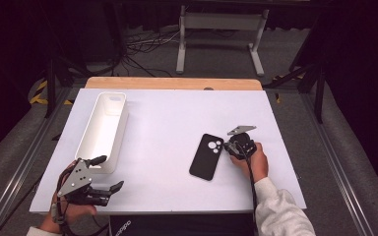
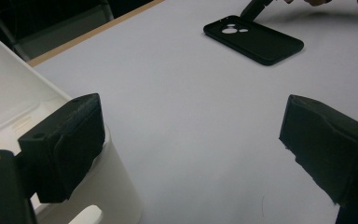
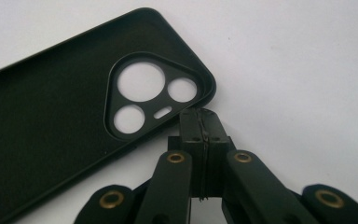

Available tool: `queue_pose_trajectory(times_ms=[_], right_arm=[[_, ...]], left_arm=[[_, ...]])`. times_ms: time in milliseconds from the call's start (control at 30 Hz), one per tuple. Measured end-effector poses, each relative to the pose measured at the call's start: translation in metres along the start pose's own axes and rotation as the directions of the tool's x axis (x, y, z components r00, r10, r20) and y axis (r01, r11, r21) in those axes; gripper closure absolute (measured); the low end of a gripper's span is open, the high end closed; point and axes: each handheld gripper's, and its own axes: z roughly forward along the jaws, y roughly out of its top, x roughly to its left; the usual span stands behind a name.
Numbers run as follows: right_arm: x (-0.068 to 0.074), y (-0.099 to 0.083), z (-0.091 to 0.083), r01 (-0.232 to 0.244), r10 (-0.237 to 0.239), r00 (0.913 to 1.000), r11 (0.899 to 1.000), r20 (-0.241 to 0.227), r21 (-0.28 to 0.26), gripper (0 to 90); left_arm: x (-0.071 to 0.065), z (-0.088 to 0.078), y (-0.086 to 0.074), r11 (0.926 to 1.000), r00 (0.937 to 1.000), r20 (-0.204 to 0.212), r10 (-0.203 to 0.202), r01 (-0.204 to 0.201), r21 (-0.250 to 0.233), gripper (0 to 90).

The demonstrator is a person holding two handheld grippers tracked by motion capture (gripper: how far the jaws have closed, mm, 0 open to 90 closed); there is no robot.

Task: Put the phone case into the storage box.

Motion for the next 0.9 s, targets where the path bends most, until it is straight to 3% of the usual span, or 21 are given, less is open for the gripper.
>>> queue_pose_trajectory(times_ms=[367, 633, 900], right_arm=[[-0.002, 0.014, 0.011, -0.005, 0.005, 0.9998, 1.000, -0.021, -0.006, 90.0], [0.004, 0.022, 0.016, 0.019, -0.019, 0.9996, 1.000, -0.021, -0.008, 90.0], [0.005, 0.025, 0.014, 0.031, -0.032, 0.9992, 0.999, -0.026, -0.030, 90.0]], left_arm=[[-0.001, 0.001, 0.000, 1.0000, 1.0000, 0.007, 0.001, -0.001, 0.008, 7.6], [0.000, 0.000, 0.001, 1.0000, 1.0000, 0.000, -0.003, 0.003, -0.003, 7.6], [0.000, -0.003, 0.004, 0.9996, 0.9995, -0.028, 0.012, -0.013, -0.024, 7.7]])
